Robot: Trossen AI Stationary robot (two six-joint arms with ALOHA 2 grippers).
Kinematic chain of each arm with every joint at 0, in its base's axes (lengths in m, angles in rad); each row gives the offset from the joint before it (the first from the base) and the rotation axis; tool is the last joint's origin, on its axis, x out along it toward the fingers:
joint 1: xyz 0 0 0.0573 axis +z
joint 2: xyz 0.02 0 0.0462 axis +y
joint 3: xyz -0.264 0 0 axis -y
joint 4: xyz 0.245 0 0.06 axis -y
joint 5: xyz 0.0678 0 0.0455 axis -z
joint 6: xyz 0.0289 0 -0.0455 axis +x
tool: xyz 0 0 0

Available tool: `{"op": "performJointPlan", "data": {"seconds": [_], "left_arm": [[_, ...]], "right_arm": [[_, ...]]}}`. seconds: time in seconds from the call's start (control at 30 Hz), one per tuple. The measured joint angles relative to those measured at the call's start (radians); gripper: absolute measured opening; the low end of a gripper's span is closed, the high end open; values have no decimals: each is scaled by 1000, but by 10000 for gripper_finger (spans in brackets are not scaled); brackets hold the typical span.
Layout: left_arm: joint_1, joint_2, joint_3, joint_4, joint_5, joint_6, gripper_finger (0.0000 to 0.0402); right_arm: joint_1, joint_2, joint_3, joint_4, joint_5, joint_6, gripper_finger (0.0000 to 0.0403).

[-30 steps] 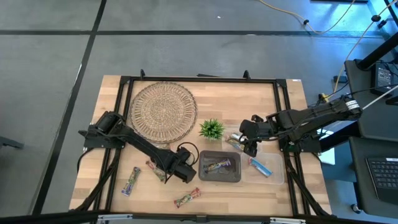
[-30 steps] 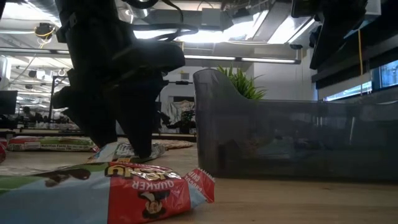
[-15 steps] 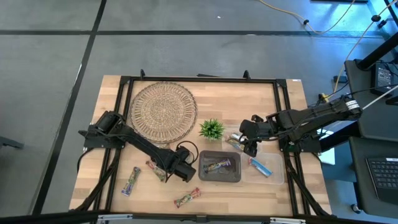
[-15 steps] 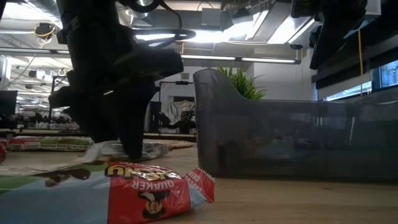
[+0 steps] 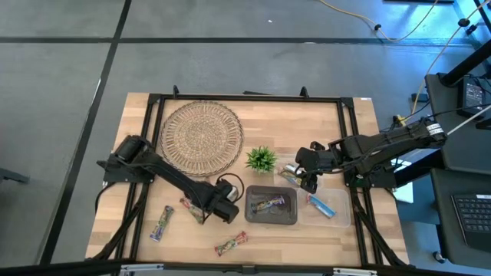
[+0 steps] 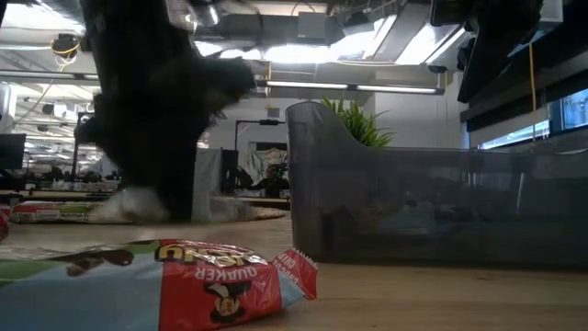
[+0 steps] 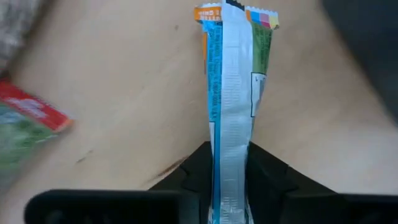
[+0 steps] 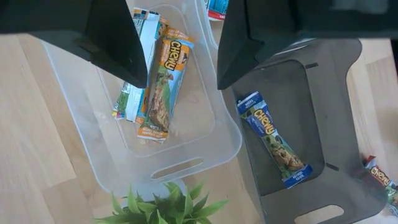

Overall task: Pick and place Granola Bars by type
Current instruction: Put the orange granola bar into the top transparent bin

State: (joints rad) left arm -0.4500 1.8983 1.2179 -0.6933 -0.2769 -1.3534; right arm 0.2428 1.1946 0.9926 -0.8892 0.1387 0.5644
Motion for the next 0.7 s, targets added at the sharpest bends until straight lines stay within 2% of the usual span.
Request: {"op": "performJointPlan", "data": {"seconds": [0.2,0.37,0.47,0.57,0.7], "left_arm": [[0,-131,1,-35,-85,62,65],[0,-250,2,15,-280,170,67],[0,-304,2,126,-398,283,65],[0,-335,2,312,-474,458,66],[0,-348,3,594,-464,750,67]], "right_arm": [[0,0,0,15,0,2,197],[0,0,0,132,3,-1,197],[0,0,0,274,2,-54,197],[3,0,0,445,2,-119,197],[10,0,0,637,0,-165,197]]}}
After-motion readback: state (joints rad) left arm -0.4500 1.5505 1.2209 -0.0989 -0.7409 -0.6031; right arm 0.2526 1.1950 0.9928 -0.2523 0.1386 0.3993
